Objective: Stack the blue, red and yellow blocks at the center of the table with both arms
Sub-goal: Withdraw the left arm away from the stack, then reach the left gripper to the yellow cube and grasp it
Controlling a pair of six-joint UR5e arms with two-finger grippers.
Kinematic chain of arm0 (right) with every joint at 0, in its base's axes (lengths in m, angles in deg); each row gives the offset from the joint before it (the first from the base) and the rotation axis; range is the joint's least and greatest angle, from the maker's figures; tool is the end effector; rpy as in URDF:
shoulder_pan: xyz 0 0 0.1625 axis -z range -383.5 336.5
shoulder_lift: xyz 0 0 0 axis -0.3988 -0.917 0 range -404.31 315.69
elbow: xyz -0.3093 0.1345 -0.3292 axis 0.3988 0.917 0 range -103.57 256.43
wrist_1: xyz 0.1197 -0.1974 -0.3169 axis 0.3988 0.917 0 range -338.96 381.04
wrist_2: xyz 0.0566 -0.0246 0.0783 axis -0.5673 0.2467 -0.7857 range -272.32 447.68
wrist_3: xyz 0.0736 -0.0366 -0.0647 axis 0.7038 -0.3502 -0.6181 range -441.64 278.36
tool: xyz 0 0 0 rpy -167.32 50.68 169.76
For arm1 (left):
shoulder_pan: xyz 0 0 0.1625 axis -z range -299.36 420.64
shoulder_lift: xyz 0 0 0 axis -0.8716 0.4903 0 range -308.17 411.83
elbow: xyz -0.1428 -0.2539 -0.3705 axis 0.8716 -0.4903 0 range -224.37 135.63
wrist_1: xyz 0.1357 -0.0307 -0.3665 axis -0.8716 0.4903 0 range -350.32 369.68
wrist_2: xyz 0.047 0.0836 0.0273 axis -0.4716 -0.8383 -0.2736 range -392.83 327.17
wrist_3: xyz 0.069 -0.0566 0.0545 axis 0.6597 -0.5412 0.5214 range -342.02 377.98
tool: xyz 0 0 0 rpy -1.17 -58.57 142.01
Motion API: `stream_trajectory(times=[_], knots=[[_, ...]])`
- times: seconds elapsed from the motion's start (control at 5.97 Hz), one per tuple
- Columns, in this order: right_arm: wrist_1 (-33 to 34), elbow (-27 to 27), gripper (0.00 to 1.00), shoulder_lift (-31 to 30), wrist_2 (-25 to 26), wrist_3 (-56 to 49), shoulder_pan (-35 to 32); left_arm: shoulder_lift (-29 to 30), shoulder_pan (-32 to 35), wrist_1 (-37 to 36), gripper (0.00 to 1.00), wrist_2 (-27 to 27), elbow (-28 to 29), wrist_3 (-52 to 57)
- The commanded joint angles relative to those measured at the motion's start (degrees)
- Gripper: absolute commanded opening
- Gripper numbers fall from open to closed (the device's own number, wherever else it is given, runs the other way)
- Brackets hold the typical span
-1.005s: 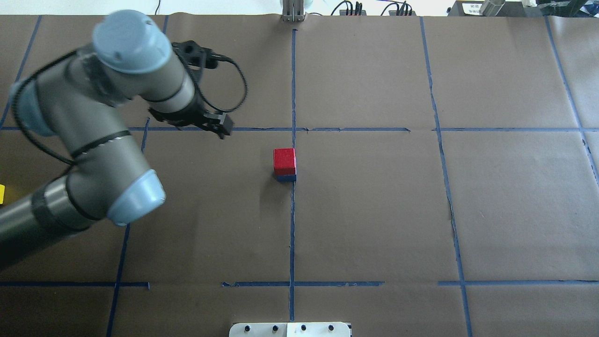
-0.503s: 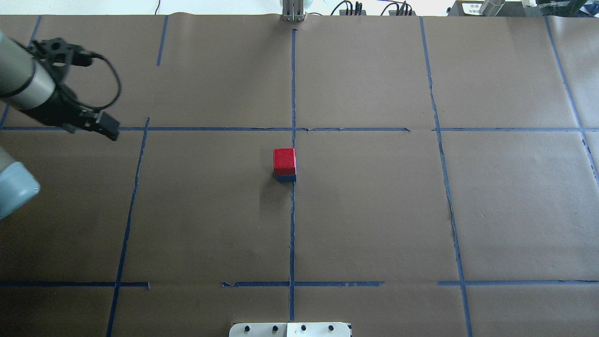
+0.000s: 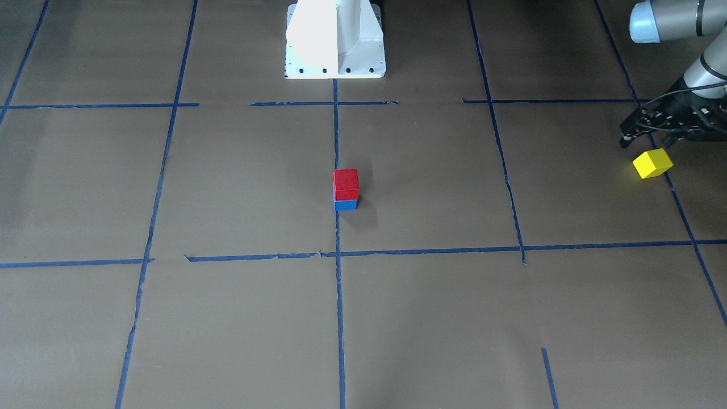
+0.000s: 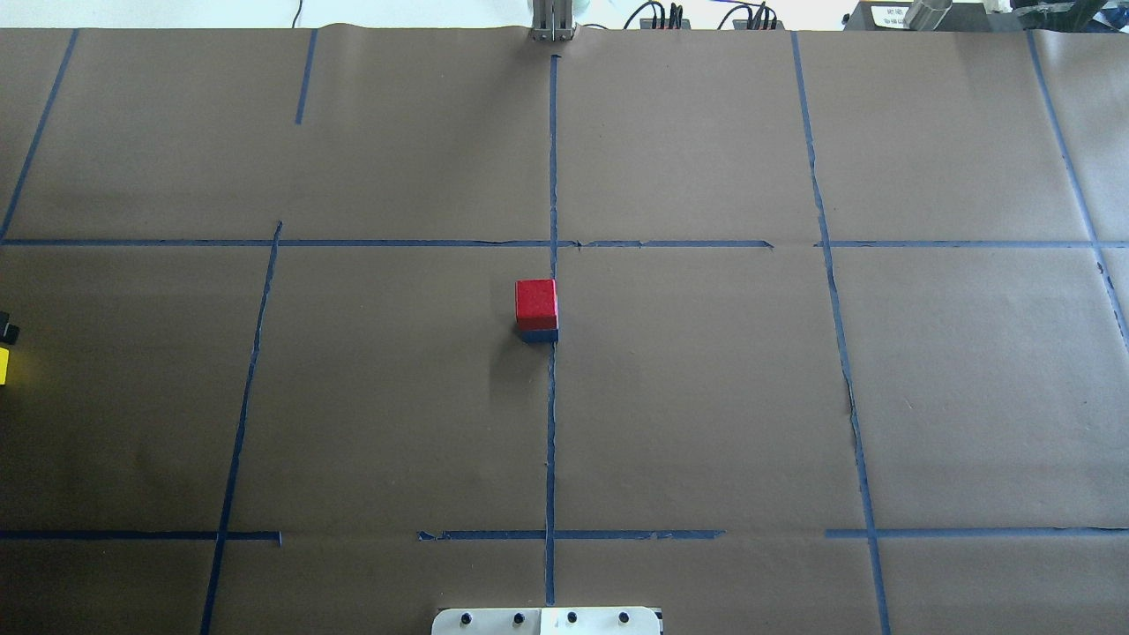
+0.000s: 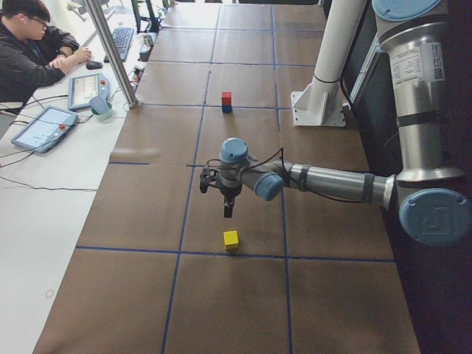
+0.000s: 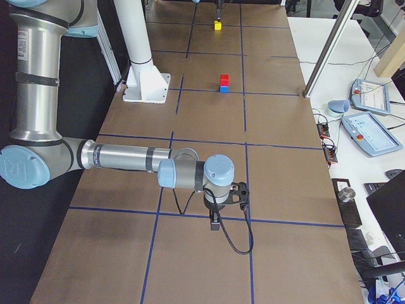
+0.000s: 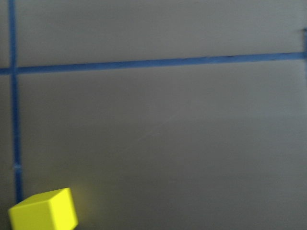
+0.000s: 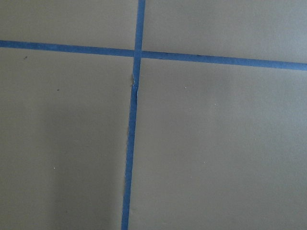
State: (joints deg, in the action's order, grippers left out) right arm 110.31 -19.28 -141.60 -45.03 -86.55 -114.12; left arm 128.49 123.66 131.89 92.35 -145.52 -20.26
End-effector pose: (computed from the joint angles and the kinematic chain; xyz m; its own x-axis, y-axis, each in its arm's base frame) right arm 0.0667 -0.4065 0.7185 0.7329 -0.0679 0.6769 0.0522 0.9977 0.0434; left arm 0.1113 -0.3797 0.6593 0.7126 0.0154 -0.7014 0.0615 0.9945 0.0843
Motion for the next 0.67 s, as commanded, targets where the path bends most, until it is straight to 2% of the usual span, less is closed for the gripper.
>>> stream_trajectory(times=[0.0,0.17,0.5], knots=[[-0.06,-0.09,1.00,0.00,0.00,-0.09,0.00,-1.25,0.27,17.03,1.00,-0.02,10.59,-8.01],[-0.06,-0.09,1.00,0.00,0.00,-0.09,0.00,-2.64,0.18,20.06,1.00,-0.02,11.15,-12.51],[-0.06,-0.09,1.00,0.00,0.00,-0.09,0.00,-1.78,-0.08,20.18,1.00,-0.37,13.42,-11.86]])
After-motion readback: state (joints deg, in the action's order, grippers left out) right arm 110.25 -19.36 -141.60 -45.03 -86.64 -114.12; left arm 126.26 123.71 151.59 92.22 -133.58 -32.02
